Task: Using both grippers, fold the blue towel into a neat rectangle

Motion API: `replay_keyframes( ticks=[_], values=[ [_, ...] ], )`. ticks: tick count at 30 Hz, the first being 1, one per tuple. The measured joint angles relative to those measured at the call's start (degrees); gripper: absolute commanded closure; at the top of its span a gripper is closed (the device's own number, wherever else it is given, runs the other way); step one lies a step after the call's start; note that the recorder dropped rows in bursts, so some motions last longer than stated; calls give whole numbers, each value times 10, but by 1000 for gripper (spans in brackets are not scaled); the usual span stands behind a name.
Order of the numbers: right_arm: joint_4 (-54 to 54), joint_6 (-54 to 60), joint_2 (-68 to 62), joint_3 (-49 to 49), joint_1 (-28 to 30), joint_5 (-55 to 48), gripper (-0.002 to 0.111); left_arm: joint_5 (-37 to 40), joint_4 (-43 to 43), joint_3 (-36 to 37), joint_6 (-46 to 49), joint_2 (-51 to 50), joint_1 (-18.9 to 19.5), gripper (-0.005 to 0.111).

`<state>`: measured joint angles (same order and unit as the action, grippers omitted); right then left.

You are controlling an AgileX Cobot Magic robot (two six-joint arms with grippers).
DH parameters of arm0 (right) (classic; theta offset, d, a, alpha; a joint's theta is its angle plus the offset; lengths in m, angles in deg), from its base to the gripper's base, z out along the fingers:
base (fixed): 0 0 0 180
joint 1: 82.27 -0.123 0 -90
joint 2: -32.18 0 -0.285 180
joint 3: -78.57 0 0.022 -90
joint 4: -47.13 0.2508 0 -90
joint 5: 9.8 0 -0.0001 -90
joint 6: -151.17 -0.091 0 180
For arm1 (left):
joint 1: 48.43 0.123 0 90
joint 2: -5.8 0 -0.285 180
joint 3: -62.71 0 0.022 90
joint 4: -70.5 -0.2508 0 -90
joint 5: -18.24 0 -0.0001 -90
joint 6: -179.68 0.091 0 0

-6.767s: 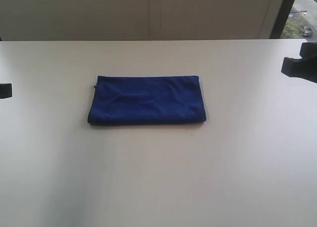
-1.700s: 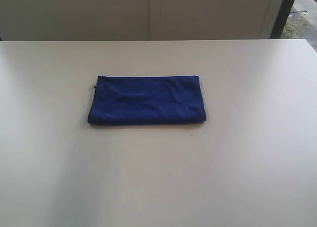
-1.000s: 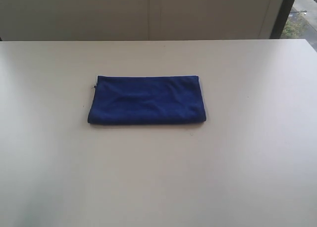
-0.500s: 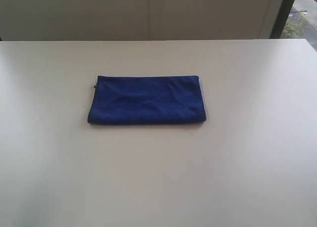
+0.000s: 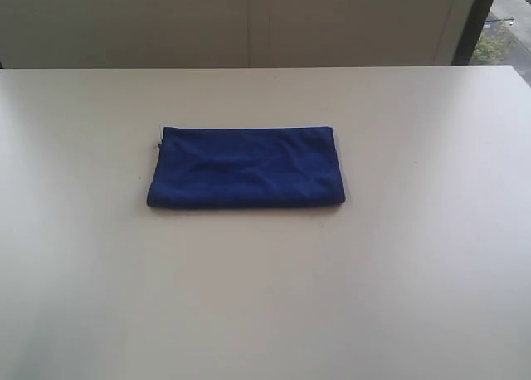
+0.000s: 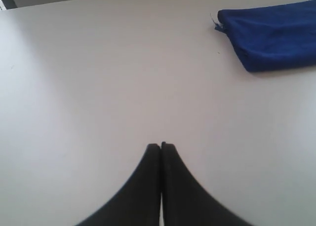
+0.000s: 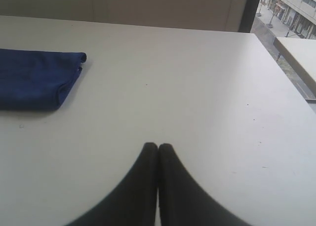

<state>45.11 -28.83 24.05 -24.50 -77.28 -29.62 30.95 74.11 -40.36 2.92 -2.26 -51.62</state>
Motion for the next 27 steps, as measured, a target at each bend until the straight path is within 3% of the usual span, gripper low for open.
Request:
replay_keyframes(
  ticks=[7,27],
  values=[
    [0,0,0,0,0,0,108,0,-4,0,-42,0,0,107],
    [2,0,0,0,0,0,108,3,-5,0,-32,0,0,107]
  ],
)
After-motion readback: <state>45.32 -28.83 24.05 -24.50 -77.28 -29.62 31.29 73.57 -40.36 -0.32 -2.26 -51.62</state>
